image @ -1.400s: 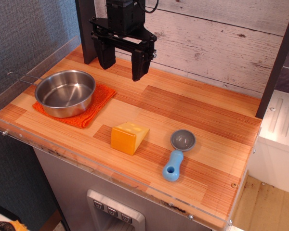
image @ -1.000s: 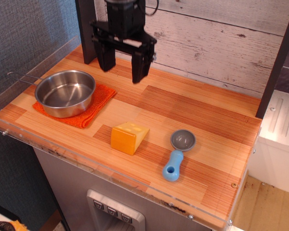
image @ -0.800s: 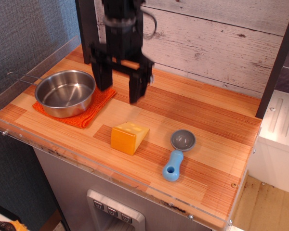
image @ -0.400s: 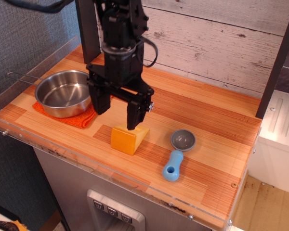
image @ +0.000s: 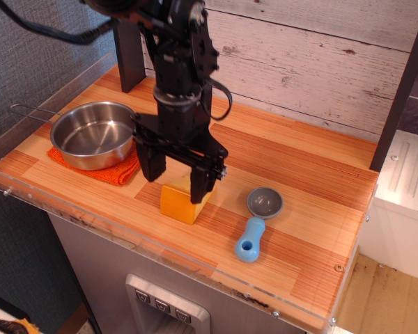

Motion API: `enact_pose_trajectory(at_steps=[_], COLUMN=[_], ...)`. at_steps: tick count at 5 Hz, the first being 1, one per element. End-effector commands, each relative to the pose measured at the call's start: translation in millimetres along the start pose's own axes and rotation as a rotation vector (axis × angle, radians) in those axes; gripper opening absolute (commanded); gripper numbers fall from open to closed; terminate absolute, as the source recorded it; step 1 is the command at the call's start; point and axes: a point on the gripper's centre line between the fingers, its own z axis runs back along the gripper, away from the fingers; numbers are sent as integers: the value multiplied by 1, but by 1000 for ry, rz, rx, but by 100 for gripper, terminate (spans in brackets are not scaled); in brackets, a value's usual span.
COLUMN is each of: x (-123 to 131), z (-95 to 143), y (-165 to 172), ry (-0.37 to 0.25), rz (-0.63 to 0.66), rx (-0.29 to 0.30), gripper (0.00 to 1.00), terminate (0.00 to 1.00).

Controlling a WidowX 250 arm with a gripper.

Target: Put cheese into bowl

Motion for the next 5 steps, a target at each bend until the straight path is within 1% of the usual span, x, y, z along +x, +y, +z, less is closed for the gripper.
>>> enact_pose_trajectory(at_steps=[1,2,3,4,5], x=[9,9,9,14,20], z=[-12,-15,-3,45,88], y=[-10,-11,-10,11,58], ry=[-16,-6,-14,-68,-120], rz=[-12,-15,-41,-38,70], rx=[-12,-18,-26,-57,-46], gripper=[100,0,0,0,0], terminate=[0,0,0,0,0])
